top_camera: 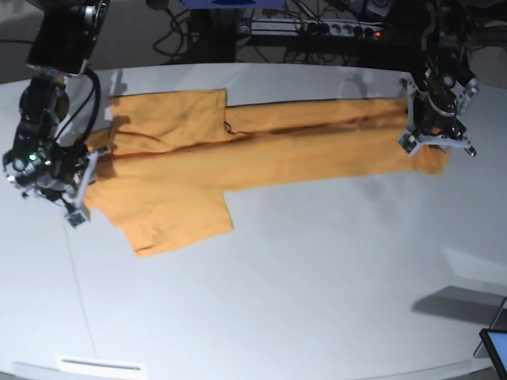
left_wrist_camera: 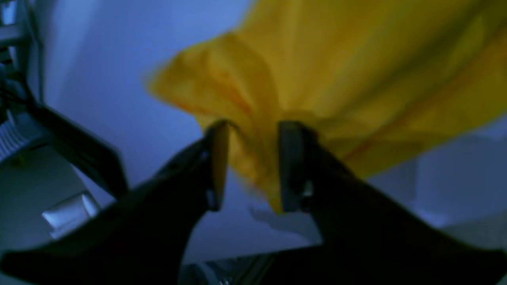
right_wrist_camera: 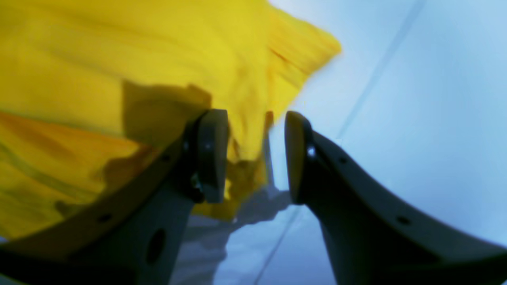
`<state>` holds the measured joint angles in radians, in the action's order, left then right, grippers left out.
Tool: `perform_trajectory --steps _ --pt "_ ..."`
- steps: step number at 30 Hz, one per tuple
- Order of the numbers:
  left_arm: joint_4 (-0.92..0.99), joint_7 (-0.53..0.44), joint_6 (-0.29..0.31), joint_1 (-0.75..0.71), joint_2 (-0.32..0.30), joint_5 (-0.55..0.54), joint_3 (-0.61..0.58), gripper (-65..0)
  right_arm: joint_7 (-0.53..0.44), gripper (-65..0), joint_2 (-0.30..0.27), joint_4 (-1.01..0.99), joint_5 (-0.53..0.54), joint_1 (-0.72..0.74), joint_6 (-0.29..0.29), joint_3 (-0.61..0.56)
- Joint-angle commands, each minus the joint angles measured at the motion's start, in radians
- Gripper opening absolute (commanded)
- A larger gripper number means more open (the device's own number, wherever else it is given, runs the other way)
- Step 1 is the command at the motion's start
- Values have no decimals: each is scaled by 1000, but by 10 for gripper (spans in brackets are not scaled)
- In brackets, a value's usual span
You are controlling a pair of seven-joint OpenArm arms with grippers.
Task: Fold the T-shirt properly
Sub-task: 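Regrasp the shirt edges with both grippers and lift them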
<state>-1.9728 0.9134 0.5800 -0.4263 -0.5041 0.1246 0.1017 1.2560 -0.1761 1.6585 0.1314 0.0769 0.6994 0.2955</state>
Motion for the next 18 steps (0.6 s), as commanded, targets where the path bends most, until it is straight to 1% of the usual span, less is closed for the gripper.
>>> perform_trajectory --steps 1,8,12,15,18 --pt "-15 -10 -10 7 -17 13 13 -408 -8 -415 -12 13 4 21 -1 3" --pt "-15 -10 -12 17 -17 11 20 -401 -8 -418 -13 13 4 21 -1 1" --pt "-18 -12 -12 54 -6 4 77 -401 -46 -419 -13 13 4 17 -1 1" --pt "-20 -14 -12 97 29 4 102 -401 -58 -419 -15 19 4 16 -1 1" --pt "-21 -14 -12 129 63 4 97 -401 -63 -419 -15 24 4 22 -1 0"
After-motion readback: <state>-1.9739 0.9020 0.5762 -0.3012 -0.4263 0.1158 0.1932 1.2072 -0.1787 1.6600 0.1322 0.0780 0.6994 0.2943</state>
